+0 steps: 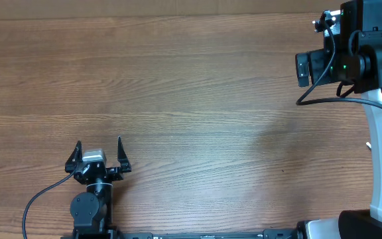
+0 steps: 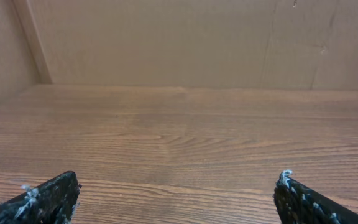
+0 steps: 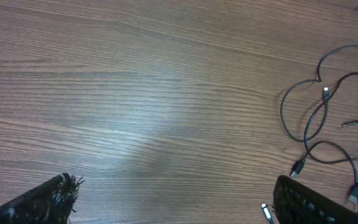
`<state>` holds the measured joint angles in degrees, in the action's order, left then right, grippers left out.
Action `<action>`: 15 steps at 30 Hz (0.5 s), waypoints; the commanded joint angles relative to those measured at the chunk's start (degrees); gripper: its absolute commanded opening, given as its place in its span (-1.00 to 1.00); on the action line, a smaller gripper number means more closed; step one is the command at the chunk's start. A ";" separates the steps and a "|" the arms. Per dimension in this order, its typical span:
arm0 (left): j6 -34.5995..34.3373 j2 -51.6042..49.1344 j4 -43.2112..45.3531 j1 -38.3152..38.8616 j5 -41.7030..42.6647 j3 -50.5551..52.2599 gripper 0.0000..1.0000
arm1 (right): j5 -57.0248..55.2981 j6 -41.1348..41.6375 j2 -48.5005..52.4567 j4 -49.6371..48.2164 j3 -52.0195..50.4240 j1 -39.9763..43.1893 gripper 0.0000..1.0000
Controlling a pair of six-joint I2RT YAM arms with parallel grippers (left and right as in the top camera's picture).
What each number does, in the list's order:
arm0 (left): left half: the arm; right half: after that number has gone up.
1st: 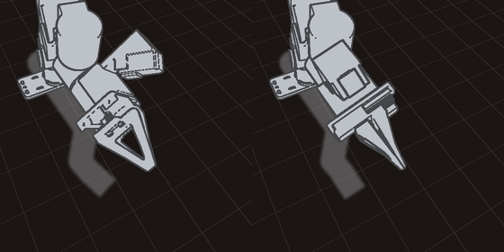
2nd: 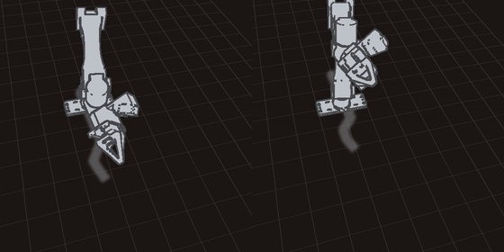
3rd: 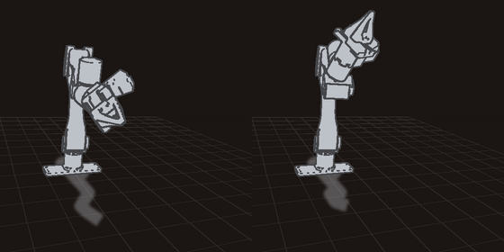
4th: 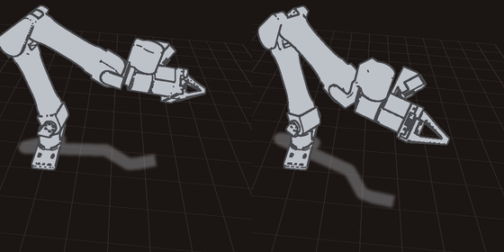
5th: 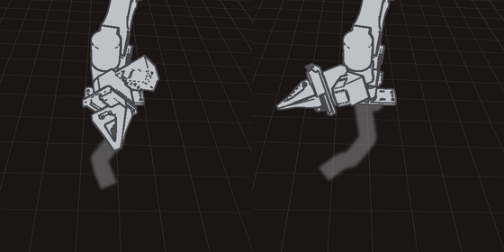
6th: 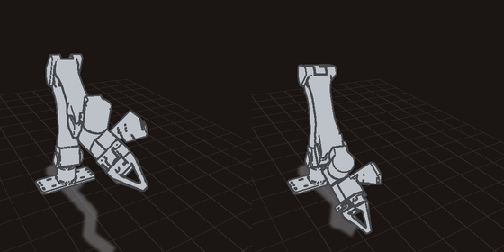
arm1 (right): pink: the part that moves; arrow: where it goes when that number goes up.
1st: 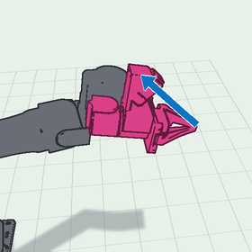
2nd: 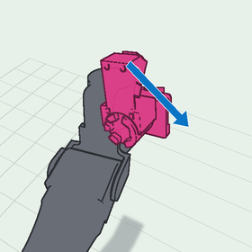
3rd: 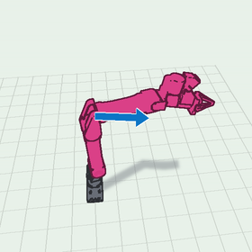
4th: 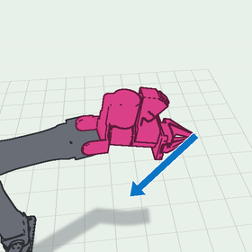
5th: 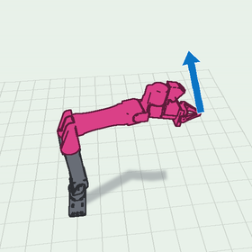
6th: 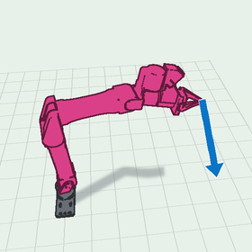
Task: Untangle cables
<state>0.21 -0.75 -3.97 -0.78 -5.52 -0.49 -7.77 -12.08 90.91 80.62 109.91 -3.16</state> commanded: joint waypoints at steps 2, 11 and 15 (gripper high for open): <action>0.92 0.50 -0.09 -0.04 0.90 0.22 0.99 | -0.28 -0.02 -0.20 -0.15 -0.02 -0.52 1.00; 0.92 0.50 -0.11 -0.04 0.87 0.22 0.99 | 17.33 0.04 -4.55 -18.43 -0.04 -0.55 1.00; 0.92 0.50 -0.11 -0.04 0.87 0.22 0.99 | 19.39 4.17 -8.61 -26.91 -0.07 -0.83 1.00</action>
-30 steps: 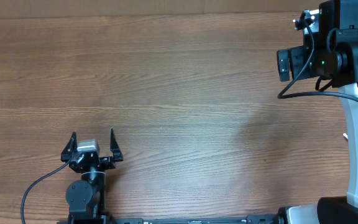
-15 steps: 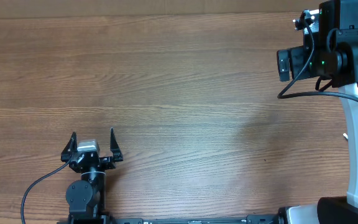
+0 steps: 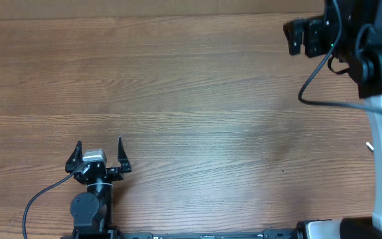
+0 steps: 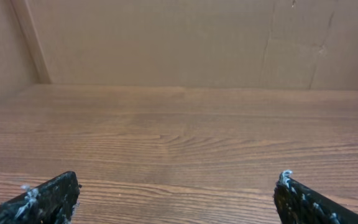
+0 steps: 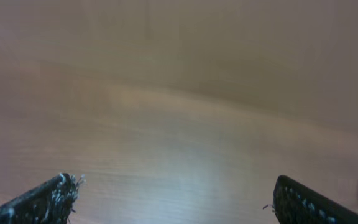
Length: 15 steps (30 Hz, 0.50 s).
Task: Untangle cables
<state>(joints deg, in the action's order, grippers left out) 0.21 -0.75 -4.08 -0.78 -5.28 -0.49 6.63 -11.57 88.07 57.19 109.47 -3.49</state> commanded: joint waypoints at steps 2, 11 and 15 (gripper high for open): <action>0.92 0.50 0.02 -0.04 0.66 0.22 0.99 | 3.43 5.99 -7.52 -6.29 -0.04 -0.66 1.00; 0.92 0.50 0.02 -0.04 0.63 0.22 0.99 | -0.92 8.81 -20.72 -22.93 -13.66 -0.68 1.00; 0.92 0.50 0.00 -0.04 0.63 0.22 0.99 | -4.72 8.85 -28.39 -29.29 -23.37 -0.68 1.00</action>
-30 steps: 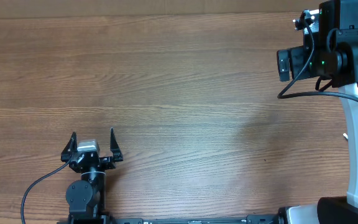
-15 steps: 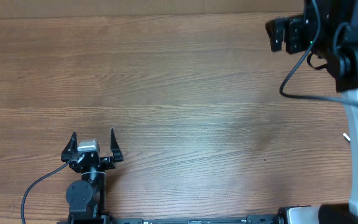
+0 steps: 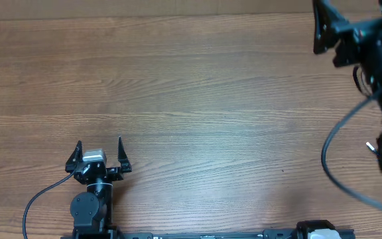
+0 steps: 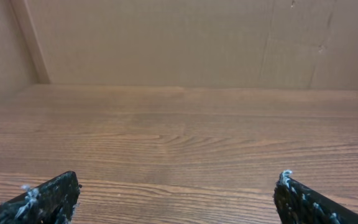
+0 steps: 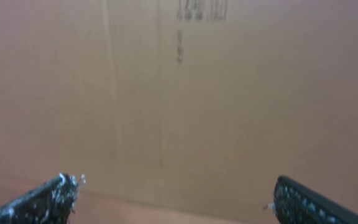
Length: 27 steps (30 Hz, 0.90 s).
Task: Untangle cables
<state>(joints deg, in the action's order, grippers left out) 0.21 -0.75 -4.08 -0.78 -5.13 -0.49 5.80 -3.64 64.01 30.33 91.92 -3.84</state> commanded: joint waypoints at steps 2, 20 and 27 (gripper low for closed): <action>0.92 0.50 0.00 -0.04 0.50 0.22 0.99 | -5.49 2.29 -8.33 -5.99 -11.30 -0.31 1.00; 0.92 0.50 0.00 -0.04 0.48 0.22 0.99 | -9.64 21.59 -35.54 -27.30 -56.17 -0.26 0.99; 0.92 0.50 0.00 -0.04 0.48 0.22 0.99 | -10.29 21.66 -44.70 -30.14 -67.67 -0.15 1.00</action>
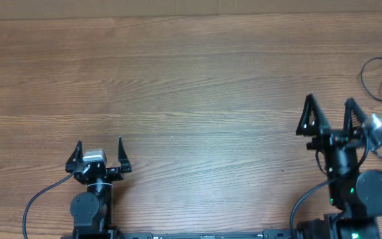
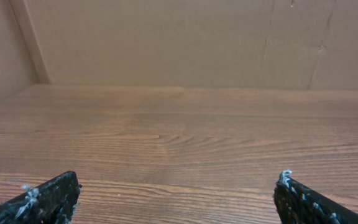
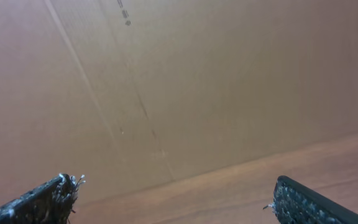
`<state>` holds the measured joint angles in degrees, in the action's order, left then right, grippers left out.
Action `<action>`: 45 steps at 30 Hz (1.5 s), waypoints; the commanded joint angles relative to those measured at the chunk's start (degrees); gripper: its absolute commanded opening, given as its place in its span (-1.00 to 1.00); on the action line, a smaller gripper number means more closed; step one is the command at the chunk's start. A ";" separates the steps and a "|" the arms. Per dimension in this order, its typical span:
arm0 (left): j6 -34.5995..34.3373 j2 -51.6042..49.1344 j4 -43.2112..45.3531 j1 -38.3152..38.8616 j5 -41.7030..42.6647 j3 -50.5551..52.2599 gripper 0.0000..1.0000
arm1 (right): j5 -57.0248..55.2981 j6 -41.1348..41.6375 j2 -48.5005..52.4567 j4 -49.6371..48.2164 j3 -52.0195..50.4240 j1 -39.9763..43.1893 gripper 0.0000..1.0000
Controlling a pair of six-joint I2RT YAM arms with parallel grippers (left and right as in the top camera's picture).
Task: Untangle cables
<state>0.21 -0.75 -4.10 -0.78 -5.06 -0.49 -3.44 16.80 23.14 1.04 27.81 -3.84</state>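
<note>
Thin black tangled cables (image 1: 366, 64) lie at the far right edge of the wooden table (image 1: 191, 79) and run partly out of the overhead view. My right gripper (image 1: 328, 114) sits low at the front right, open and empty, to the left of the cables and nearer the front. Its wrist view shows only the open gripper (image 3: 176, 198), a strip of table and a cardboard wall (image 3: 197, 81). My left gripper (image 1: 99, 154) rests at the front left, open and empty, far from the cables. Its wrist view holds bare wood between the spread fingertips (image 2: 55, 193).
Cardboard walls (image 2: 166, 37) close off the back and left of the table. A black lead (image 1: 42, 196) trails from the left arm's base at the front edge.
My right arm was raised at the back right corner, its camera facing the wall. Now it sits low at the front right, and the cables show at the right edge. The left arm has not moved.
At first my right gripper hung open over the back right, its camera looking down on the tangled cables. Then its view tilted up over the table, then onto the cardboard wall. Now the arm sits at the front right, still open and empty. The left arm stayed put.
</note>
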 commanded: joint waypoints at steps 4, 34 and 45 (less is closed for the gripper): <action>0.92 0.50 0.02 -0.04 0.42 0.22 0.99 | -1.07 1.22 -9.84 -0.85 -9.14 -0.04 1.00; 0.92 0.50 0.02 -0.04 0.44 0.22 0.99 | -4.39 -2.49 -22.99 -13.40 -27.36 3.87 1.00; 0.92 0.50 0.02 -0.04 0.42 0.22 0.99 | -0.33 -12.79 -22.99 -7.39 -27.39 3.91 1.00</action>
<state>0.21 -0.75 -4.10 -0.78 -5.06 -0.49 -4.75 7.51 0.78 -7.73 1.06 -0.36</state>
